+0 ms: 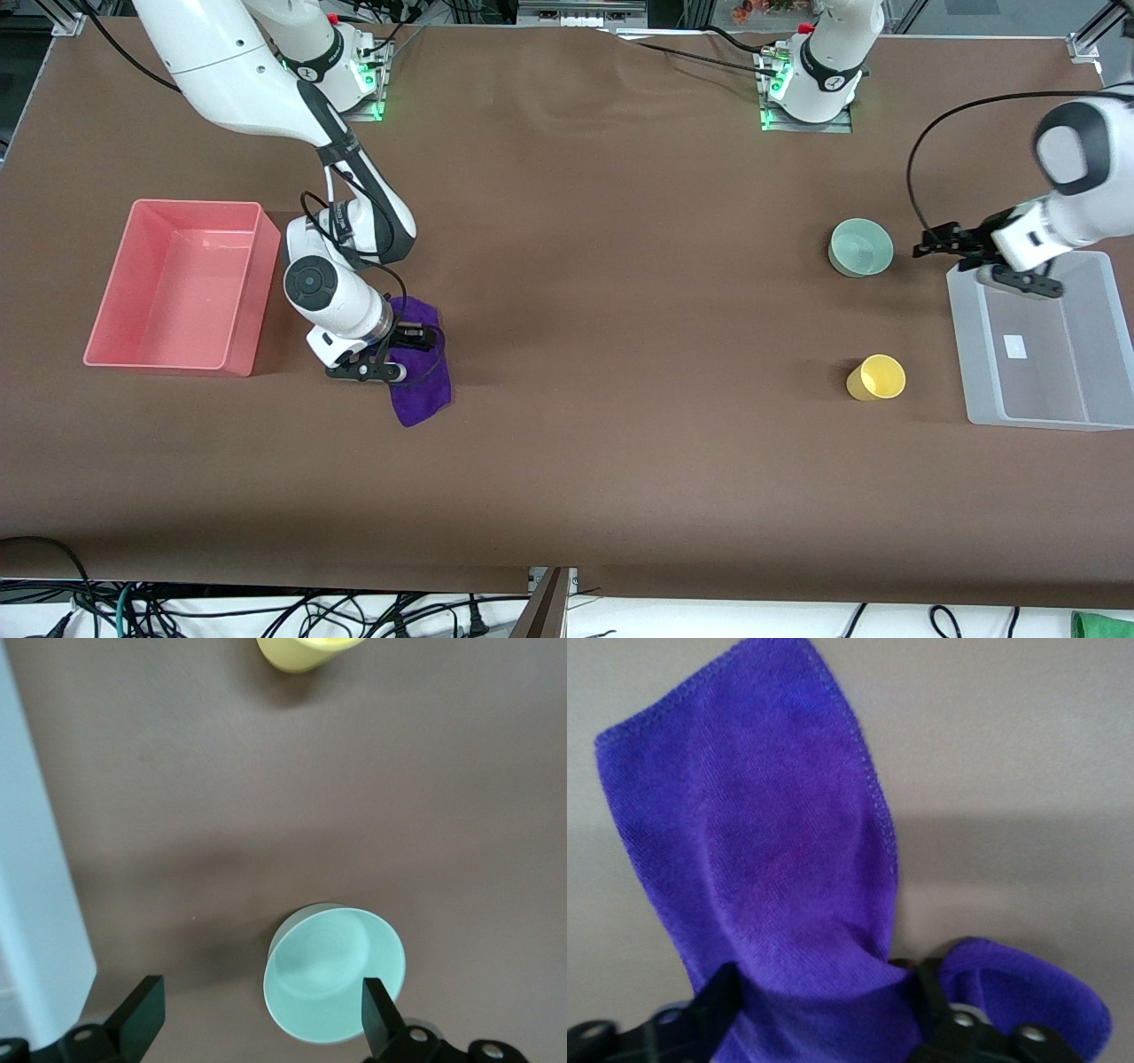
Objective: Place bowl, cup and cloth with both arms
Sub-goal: 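Grasp the purple cloth with the right gripper while the left gripper grasps the bowl, then carry the cloth into the pink bin while the left gripper places the bowl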
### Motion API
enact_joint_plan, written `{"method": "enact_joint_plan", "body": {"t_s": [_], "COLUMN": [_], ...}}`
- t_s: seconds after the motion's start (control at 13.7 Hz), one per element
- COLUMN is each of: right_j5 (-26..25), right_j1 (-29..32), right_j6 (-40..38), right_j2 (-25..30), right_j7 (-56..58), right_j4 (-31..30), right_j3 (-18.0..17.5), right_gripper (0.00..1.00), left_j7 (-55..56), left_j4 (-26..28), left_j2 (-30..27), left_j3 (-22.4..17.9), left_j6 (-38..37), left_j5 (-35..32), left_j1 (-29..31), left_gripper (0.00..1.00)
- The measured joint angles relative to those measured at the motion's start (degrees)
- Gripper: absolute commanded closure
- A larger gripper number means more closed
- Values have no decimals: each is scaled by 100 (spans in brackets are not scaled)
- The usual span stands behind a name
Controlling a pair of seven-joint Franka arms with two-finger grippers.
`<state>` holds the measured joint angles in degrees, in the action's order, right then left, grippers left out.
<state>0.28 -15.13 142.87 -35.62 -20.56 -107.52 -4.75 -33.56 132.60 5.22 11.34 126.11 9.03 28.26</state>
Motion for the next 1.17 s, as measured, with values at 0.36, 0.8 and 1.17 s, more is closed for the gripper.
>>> {"method": "enact_joint_plan", "body": {"t_s": [0.36, 0.8, 1.17], "right_j5": [-1, -16, -31], "right_j1": [-5, 248, 580], "right_j6": [3, -912, -2997], "right_j2": [31, 535, 1655], "right_j7": [13, 583, 1909], "right_j4": [17, 335, 818], "right_j3": [-2, 114, 725], "right_gripper": [100, 100, 100], "left_j7": [-356, -620, -600], "left_j4": [286, 270, -165], "left_j2": [746, 1302, 1219], "left_j3": [19, 10, 12], "left_j6": [465, 928, 167], "left_j5": [1, 1, 0], "left_j1": [1, 11, 11], "left_gripper": [42, 100, 100]}}
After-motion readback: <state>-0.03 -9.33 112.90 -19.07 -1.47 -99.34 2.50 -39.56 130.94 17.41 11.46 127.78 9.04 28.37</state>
